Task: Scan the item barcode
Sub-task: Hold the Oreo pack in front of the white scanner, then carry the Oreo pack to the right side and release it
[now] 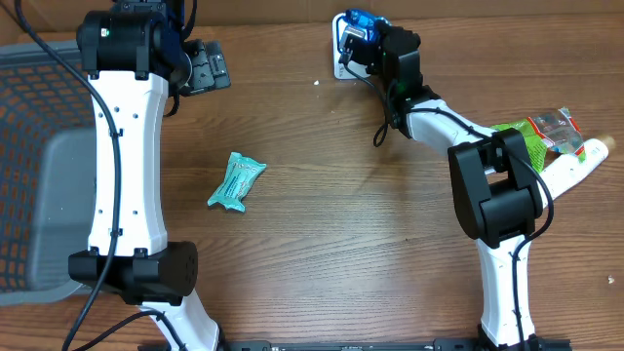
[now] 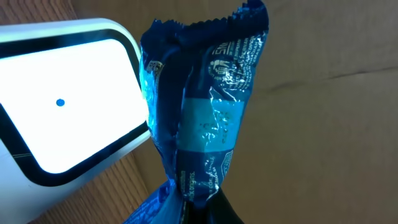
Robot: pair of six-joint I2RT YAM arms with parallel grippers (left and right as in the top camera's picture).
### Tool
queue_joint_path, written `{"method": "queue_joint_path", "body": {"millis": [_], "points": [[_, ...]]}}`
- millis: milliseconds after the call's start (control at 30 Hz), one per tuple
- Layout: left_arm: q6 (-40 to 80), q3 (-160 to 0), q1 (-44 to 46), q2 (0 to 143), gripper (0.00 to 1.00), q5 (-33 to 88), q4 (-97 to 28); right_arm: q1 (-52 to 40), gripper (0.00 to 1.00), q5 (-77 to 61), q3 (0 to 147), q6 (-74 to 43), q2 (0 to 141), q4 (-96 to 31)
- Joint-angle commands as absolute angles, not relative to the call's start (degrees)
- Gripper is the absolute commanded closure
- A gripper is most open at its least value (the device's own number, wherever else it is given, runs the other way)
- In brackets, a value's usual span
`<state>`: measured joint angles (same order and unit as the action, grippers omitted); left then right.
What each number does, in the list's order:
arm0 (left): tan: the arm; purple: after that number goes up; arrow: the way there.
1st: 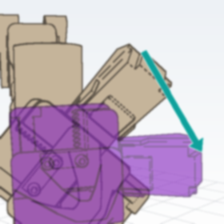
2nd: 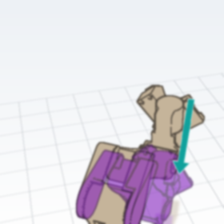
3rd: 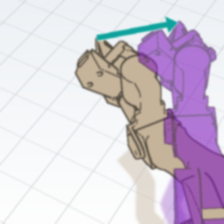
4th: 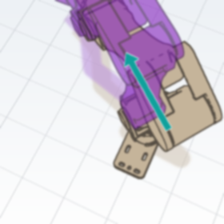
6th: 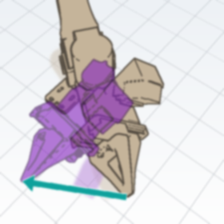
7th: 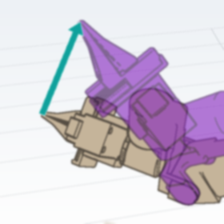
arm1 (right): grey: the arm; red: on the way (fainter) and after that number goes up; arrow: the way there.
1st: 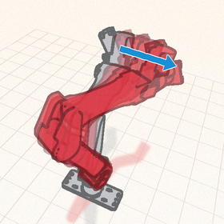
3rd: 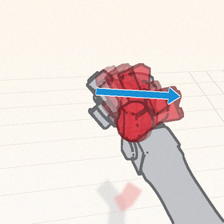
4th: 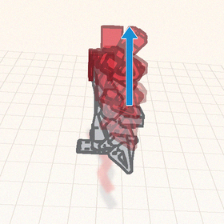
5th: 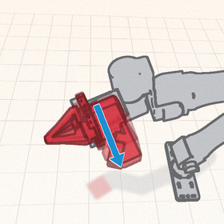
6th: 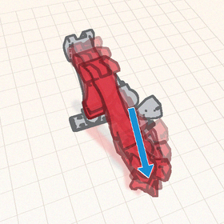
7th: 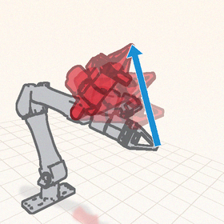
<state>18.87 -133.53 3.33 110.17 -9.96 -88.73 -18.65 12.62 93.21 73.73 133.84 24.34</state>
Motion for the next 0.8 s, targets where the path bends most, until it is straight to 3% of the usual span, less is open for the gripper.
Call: {"method": "queue_joint_path", "body": {"millis": [0,133,400,600,767], "points": [[17.98,-133.53,3.40,110.26,0.00,-10.68,-88.64,-19.66,0.96,12.03,94.63,73.36,134.50,24.88],[17.98,-133.53,3.40,110.26,0.00,-10.68,-88.64,-20.78,0.96,12.36,94.63,72.86,132.27,19.33],[17.98,-133.53,3.40,110.26,0.00,-10.68,-88.64,-22.33,0.96,14.44,94.63,61.45,119.00,-7.18],[17.98,-133.53,3.40,110.26,0.00,-10.68,-88.64,-23.09,0.96,7.66,94.63,40.99,107.44,-27.07],[17.98,-133.53,3.40,110.26,0.00,-10.68,-88.66,-22.52,0.96,0.27,94.63,14.76,100.36,-42.72]]}}
